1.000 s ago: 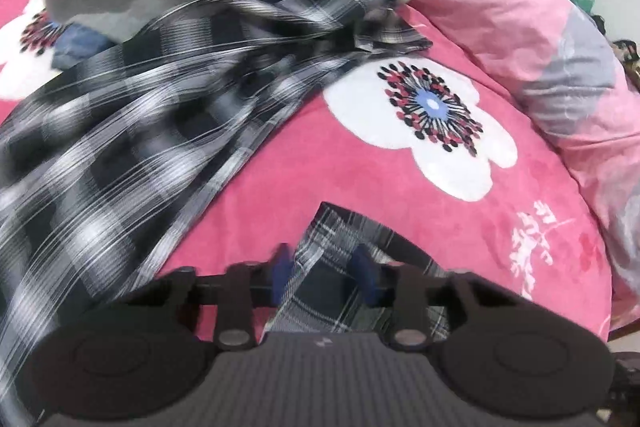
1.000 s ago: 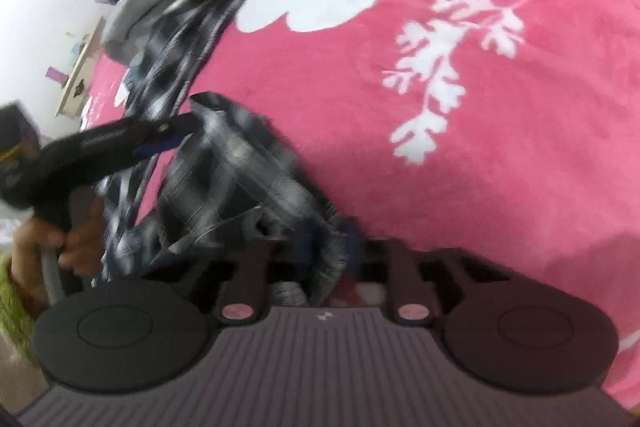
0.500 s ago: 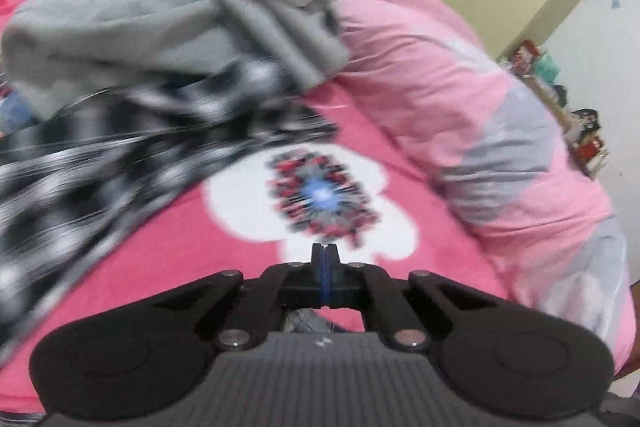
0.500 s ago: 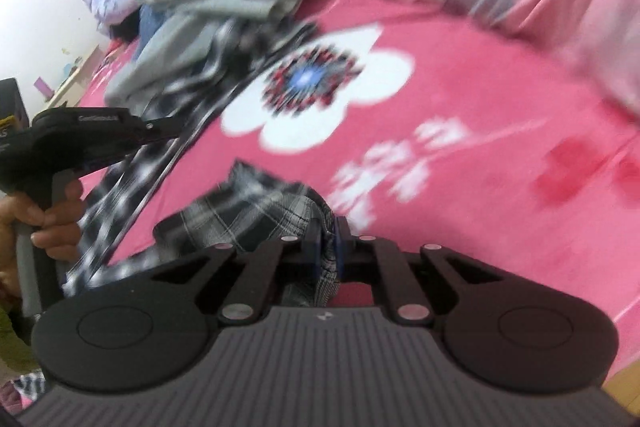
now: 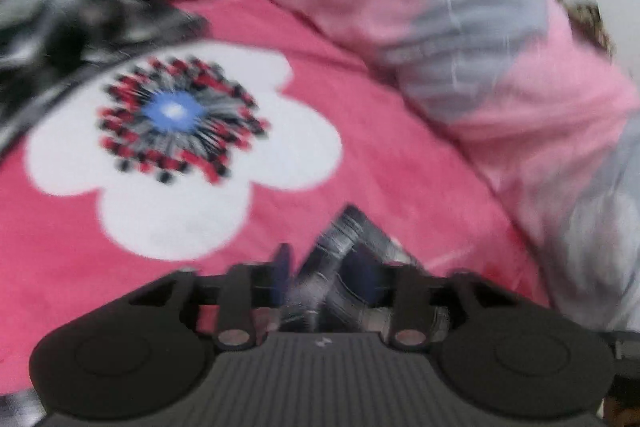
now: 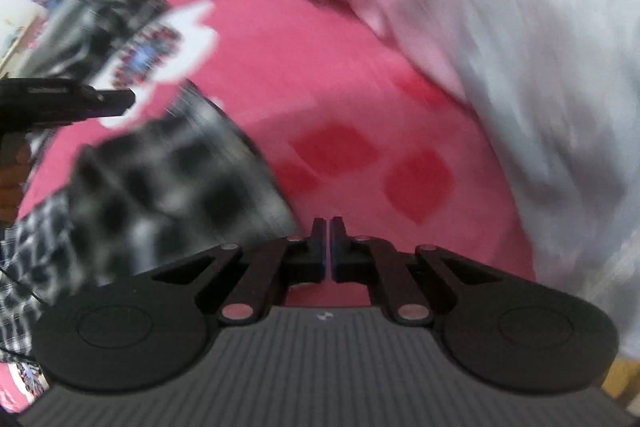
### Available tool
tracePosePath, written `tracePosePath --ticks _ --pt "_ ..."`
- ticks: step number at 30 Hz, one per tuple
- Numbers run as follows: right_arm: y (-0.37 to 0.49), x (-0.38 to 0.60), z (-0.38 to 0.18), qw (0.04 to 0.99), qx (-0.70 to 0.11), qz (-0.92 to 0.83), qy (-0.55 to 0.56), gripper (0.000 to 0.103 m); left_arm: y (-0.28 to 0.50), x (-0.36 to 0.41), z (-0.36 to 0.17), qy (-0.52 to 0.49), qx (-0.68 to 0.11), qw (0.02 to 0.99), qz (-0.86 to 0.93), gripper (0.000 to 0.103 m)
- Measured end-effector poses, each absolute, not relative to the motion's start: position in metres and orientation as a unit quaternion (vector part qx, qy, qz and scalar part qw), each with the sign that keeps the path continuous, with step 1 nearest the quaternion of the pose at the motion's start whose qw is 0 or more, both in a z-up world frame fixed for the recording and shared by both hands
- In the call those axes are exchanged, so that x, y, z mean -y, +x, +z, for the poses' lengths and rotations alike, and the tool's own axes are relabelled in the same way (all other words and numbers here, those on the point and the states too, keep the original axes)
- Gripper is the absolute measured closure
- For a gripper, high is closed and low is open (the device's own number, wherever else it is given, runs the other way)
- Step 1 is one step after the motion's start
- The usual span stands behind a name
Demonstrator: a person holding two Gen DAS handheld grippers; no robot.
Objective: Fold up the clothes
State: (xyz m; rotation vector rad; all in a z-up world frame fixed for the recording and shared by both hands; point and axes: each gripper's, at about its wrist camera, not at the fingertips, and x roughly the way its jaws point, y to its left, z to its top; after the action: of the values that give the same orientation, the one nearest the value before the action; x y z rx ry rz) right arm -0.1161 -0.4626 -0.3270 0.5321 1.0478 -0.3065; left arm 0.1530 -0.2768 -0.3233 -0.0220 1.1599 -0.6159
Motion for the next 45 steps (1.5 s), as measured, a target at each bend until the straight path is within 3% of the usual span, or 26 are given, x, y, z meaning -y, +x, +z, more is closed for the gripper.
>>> tracePosePath --ticks 6,8,9,10,11,12,13,14,19,26,29,32,34,35,40,45 --pt "-0.129 0.482 -0.347 0.796 -0.470 -0.081 0.372 0.094 0.163 0.309 -0.345 0.077 -0.540 0.784 -0.297 0.050" --pt "-0.123 0.480 -0.353 0.792 -0.474 -0.062 0.380 0.072 0.164 0.316 -0.349 0.098 -0.537 0.780 -0.306 0.052" --pt "-0.118 0.478 -0.357 0.792 -0.485 -0.058 0.367 0.062 0.161 0.319 -0.350 0.114 -0.529 0.781 -0.312 0.059" --pt "-0.113 0.476 -0.361 0.791 -0.496 -0.053 0.354 0.062 0.158 0.322 -0.350 0.128 -0.521 0.780 -0.321 0.075" --pt "-0.110 0.473 -0.365 0.794 -0.501 -0.047 0.341 0.061 0.155 0.324 -0.350 0.140 -0.515 0.778 -0.331 0.085" --pt "-0.107 0.470 -0.366 0.799 -0.503 -0.034 0.327 0.061 0.153 0.326 -0.349 0.140 -0.516 0.774 -0.339 0.100" --pt "-0.103 0.466 -0.368 0.804 -0.505 -0.022 0.313 0.071 0.150 0.327 -0.347 0.137 -0.513 0.774 -0.345 0.100" --pt "-0.101 0.465 -0.365 0.807 -0.512 -0.014 0.295 0.101 0.146 0.329 -0.342 0.135 -0.501 0.777 -0.356 0.100" --pt "-0.107 0.460 -0.348 0.812 -0.514 -0.025 0.275 0.101 0.135 0.342 -0.304 0.097 -0.426 0.809 -0.394 0.100" --pt "-0.122 0.454 -0.323 0.817 -0.506 -0.058 0.272 0.101 0.140 0.377 -0.340 0.110 -0.441 0.801 -0.390 0.100" --pt "-0.128 0.457 -0.347 0.798 -0.531 -0.077 0.275 0.101 0.139 0.381 -0.369 0.112 -0.461 0.797 -0.373 0.098" --pt "-0.133 0.468 -0.369 0.772 -0.542 -0.092 0.318 0.101 0.140 0.378 -0.362 0.088 -0.468 0.805 -0.354 0.091" --pt "-0.134 0.477 -0.367 0.764 -0.536 -0.089 0.349 0.095 0.140 0.369 -0.346 0.059 -0.470 0.818 -0.326 0.060" --pt "-0.135 0.481 -0.363 0.764 -0.534 -0.088 0.352 0.088 0.137 0.363 -0.336 0.042 -0.461 0.830 -0.310 0.056" --pt "-0.136 0.495 -0.341 0.786 -0.536 -0.094 0.294 0.085 0.108 0.324 -0.286 -0.079 -0.455 0.844 -0.272 0.049" --pt "-0.102 0.477 -0.308 0.839 -0.504 -0.020 0.205 0.084 0.049 0.265 -0.280 -0.201 -0.499 0.813 -0.223 0.048"
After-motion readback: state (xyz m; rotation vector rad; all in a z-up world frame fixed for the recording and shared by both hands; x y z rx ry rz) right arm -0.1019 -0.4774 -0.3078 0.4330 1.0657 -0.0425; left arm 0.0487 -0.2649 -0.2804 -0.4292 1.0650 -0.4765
